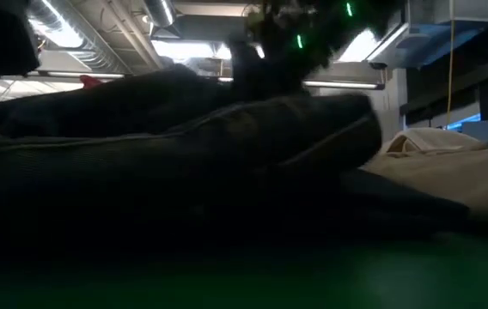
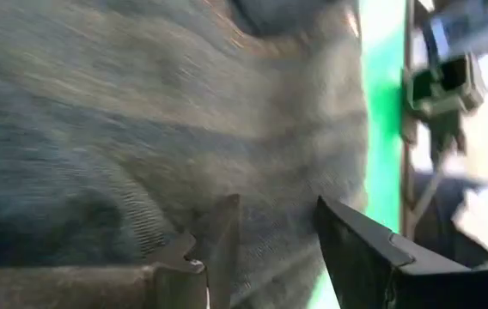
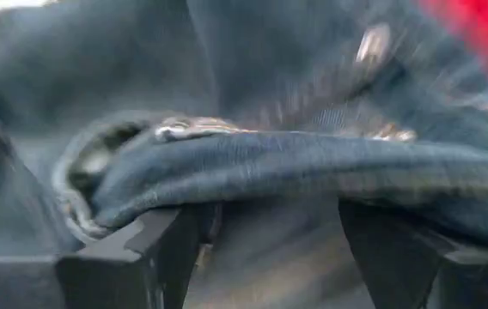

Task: Fold Laundry from Bin
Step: Fold the blue pants

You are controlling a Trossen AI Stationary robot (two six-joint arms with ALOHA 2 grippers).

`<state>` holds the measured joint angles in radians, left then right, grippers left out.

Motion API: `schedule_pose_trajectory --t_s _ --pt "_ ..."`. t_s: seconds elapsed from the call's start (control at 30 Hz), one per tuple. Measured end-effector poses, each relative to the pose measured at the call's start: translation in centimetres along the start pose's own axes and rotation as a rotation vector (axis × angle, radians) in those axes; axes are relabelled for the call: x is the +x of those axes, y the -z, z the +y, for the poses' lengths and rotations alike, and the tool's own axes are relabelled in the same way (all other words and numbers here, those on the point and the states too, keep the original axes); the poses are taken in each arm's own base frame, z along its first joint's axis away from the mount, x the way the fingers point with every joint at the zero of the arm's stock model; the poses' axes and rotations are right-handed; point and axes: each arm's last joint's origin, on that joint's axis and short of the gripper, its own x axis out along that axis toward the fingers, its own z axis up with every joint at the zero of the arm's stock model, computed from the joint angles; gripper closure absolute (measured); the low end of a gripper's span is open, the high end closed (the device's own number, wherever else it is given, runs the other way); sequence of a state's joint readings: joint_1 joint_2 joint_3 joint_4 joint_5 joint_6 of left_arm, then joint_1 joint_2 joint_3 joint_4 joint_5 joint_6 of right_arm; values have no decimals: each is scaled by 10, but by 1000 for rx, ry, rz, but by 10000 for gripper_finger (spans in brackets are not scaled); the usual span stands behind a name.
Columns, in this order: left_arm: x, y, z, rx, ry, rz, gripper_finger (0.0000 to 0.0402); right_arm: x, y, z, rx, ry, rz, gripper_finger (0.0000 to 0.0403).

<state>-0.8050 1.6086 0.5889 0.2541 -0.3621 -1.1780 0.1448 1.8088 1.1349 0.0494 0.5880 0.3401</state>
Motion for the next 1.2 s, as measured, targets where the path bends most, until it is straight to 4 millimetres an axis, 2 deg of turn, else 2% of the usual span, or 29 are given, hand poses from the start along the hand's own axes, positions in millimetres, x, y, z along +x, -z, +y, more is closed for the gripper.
schedule_pose_trajectory --t_s 0.13,0.2,0.27,0.33,0.47,0.67,0.77,0.9,1.03,1.2 --pt "-2 -20 -16 38 81 184 253 -40 -43 5 -61 -48 -20 132" --pt "-11 -34 -28 65 100 236 253 -62 -54 11 -82 -112 -6 132" --pt "-24 -50 -42 123 104 239 253 -81 -54 21 -97 -208 6 132" --pt "-41 -70 -53 197 78 214 253 -95 -48 34 -103 -287 24 132" --pt "-70 -106 -64 337 -37 143 253 -112 -19 61 -104 -362 73 132" --pt "-93 -157 -70 544 -118 -43 249 -116 30 85 -89 -254 103 132" --pt "-94 -178 -62 565 -129 -65 235 -116 39 90 -63 -237 114 132" --pt "-89 -204 -39 541 -164 -60 206 -118 42 87 -83 -214 140 132" --pt "-89 -232 -14 482 -183 -82 186 -131 32 73 -107 -184 159 132" --pt "-77 -260 16 458 -215 -53 186 -149 26 47 -203 -111 232 132"
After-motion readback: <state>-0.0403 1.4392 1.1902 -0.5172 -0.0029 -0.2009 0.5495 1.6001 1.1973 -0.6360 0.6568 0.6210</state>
